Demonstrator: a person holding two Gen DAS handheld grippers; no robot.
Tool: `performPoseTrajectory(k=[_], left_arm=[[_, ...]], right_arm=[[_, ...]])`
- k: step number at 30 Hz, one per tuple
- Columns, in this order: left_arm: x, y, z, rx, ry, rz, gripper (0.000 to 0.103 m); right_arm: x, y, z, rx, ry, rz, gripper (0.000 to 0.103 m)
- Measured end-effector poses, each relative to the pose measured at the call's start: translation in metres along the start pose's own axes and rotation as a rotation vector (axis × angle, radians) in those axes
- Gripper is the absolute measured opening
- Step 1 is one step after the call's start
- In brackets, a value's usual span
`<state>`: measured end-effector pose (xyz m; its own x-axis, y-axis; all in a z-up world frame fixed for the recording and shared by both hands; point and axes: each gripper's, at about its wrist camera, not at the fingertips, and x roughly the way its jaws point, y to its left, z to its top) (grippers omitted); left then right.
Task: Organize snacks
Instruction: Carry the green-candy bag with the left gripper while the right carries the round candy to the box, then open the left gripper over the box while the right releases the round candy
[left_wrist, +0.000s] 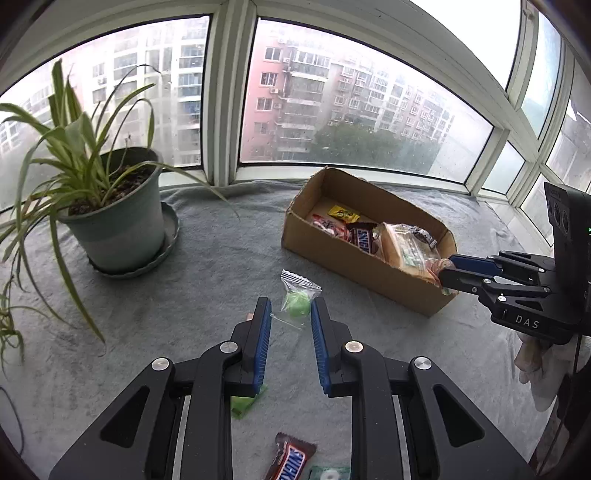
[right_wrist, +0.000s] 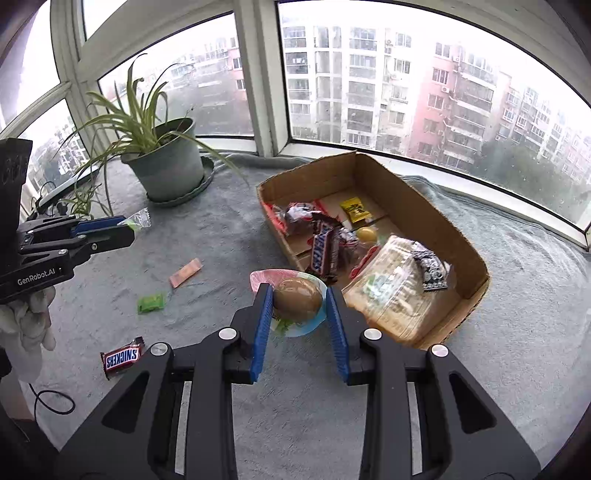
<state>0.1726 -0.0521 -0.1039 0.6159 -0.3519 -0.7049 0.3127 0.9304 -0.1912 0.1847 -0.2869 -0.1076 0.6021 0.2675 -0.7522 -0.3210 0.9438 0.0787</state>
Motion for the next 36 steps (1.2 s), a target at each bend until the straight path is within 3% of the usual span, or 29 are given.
performPoseTrajectory(k=[17, 36], left_arm=[[0.063, -0.066, 0.066, 0.099, -0.019, -0.063, 0.02], [0.11, -0.079, 0.071, 0.099, 0.044, -0.078, 0.02]], right_arm=[[0.041, -0.073, 0.047, 0.084, 0.006, -0.073, 0.031], [0.087, -0.089, 0.059, 0.099, 0.045, -0.077, 0.031]])
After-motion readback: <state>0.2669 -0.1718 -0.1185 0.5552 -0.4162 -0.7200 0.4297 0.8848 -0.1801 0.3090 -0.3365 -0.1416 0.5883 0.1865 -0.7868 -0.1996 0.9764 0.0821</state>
